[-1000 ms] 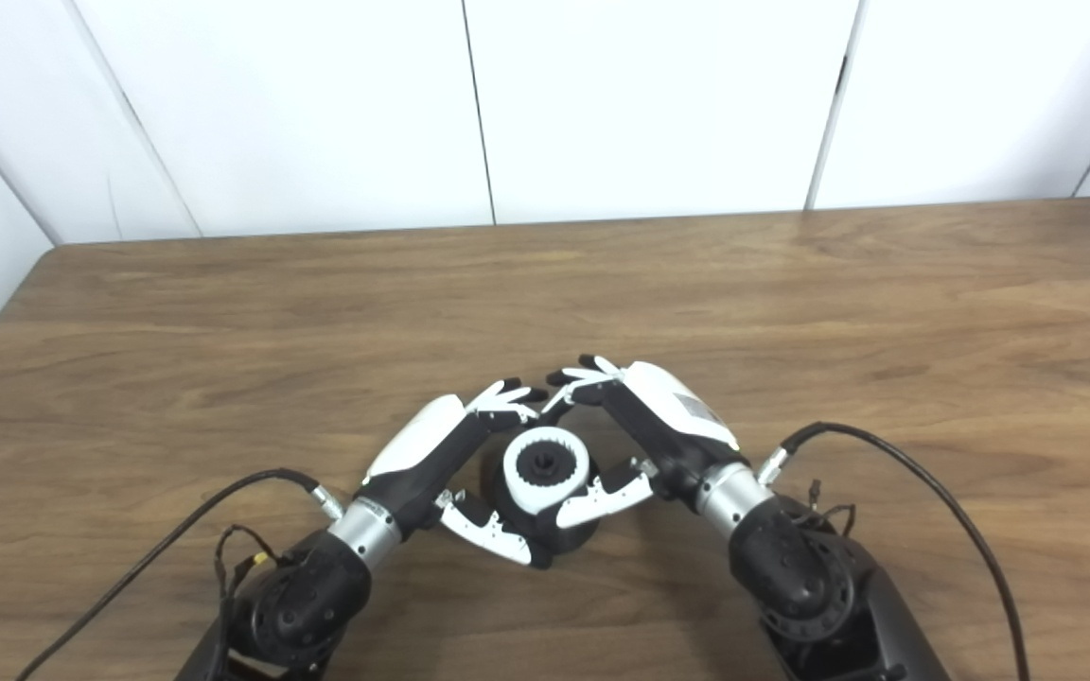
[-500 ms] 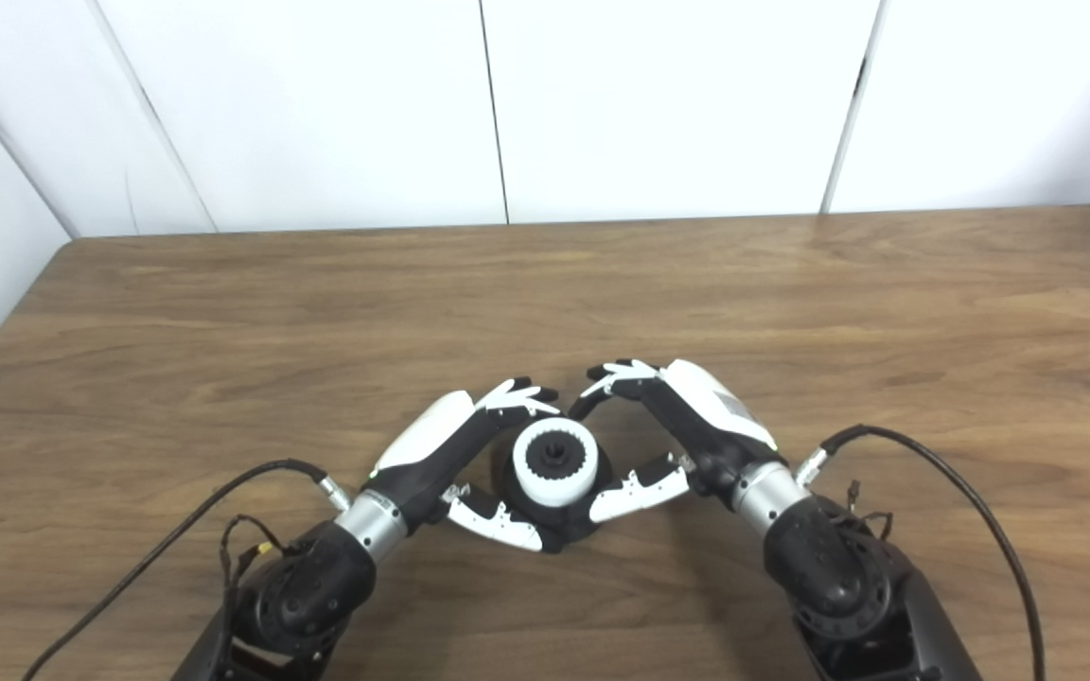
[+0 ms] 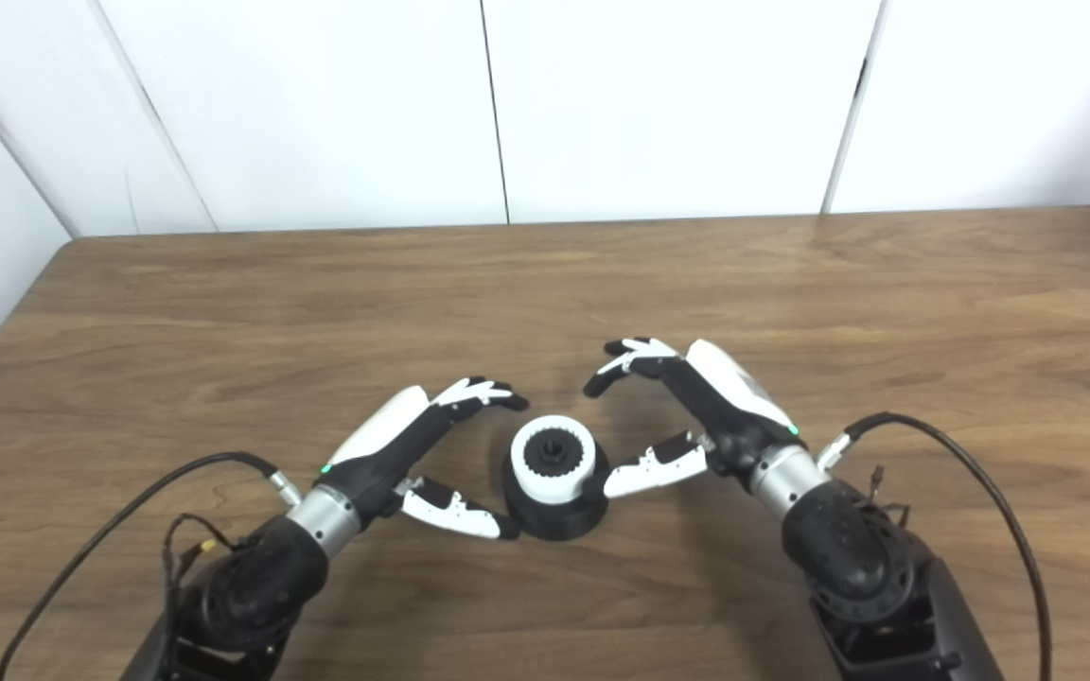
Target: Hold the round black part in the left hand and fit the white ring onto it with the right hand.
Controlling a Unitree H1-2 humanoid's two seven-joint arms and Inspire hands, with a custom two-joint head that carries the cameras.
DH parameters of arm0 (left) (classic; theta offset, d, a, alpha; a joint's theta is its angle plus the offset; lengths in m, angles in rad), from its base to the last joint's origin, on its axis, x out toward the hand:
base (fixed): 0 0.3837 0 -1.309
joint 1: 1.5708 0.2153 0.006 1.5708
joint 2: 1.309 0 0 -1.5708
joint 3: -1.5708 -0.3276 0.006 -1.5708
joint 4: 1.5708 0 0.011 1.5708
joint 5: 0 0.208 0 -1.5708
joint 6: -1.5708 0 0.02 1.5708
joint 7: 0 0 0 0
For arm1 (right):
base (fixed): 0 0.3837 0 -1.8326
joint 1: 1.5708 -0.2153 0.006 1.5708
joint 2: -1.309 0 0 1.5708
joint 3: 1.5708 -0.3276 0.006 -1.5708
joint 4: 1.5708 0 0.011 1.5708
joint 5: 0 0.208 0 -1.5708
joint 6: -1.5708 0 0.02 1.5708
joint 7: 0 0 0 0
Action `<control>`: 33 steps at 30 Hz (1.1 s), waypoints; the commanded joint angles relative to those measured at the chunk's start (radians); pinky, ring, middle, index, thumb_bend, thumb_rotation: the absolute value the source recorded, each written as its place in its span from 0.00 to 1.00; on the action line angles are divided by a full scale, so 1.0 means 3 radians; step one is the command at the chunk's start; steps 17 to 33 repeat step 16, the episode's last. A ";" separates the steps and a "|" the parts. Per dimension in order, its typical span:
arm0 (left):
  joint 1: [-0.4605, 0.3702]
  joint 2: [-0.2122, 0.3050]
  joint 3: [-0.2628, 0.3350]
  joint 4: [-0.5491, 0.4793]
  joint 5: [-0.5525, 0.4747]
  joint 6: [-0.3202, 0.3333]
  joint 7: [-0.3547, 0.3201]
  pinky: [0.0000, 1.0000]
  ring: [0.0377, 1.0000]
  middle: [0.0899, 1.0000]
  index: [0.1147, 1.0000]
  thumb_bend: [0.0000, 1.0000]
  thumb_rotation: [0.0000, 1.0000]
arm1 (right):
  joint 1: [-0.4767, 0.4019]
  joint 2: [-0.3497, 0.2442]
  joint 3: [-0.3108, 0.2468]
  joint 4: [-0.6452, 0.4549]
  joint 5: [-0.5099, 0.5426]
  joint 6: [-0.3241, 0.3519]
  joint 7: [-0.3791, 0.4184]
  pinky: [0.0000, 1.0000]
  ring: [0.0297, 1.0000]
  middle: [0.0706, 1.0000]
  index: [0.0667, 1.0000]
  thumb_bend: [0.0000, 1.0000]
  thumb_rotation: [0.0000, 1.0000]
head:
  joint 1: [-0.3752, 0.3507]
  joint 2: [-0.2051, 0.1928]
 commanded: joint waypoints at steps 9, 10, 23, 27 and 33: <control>0.0083 0.0261 0.0417 -0.0227 -0.0364 -0.0019 0.0011 1.00 1.00 0.94 0.89 1.00 0.33 | -0.0095 -0.0034 -0.0216 -0.0066 0.0077 -0.0040 -0.0131 0.89 0.94 0.88 0.69 1.00 0.32 | 0.0005 -0.0019; 0.0113 0.0284 0.0464 -0.0258 -0.0382 -0.0007 0.0016 1.00 1.00 0.94 0.89 1.00 0.36 | -0.0085 -0.0030 -0.0230 -0.0065 0.0079 -0.0044 -0.0139 0.88 0.94 0.88 0.69 1.00 0.32 | 0.0010 -0.0022; 0.0335 0.0234 0.0825 -0.0287 -0.0600 -0.0118 0.0233 0.83 0.92 0.96 0.95 0.84 0.75 | -0.0009 -0.0027 -0.0359 -0.0013 0.0184 -0.0078 -0.0212 0.84 0.91 0.88 0.82 0.97 0.39 | -0.0018 -0.0024; 0.0335 0.0234 0.0825 -0.0287 -0.0600 -0.0118 0.0233 0.83 0.92 0.96 0.95 0.84 0.75 | -0.0009 -0.0027 -0.0359 -0.0013 0.0184 -0.0078 -0.0212 0.84 0.91 0.88 0.82 0.97 0.39 | -0.0018 -0.0024; 0.0335 0.0234 0.0825 -0.0287 -0.0600 -0.0118 0.0233 0.83 0.92 0.96 0.95 0.84 0.75 | -0.0009 -0.0027 -0.0359 -0.0013 0.0184 -0.0078 -0.0212 0.84 0.91 0.88 0.82 0.97 0.39 | -0.0018 -0.0024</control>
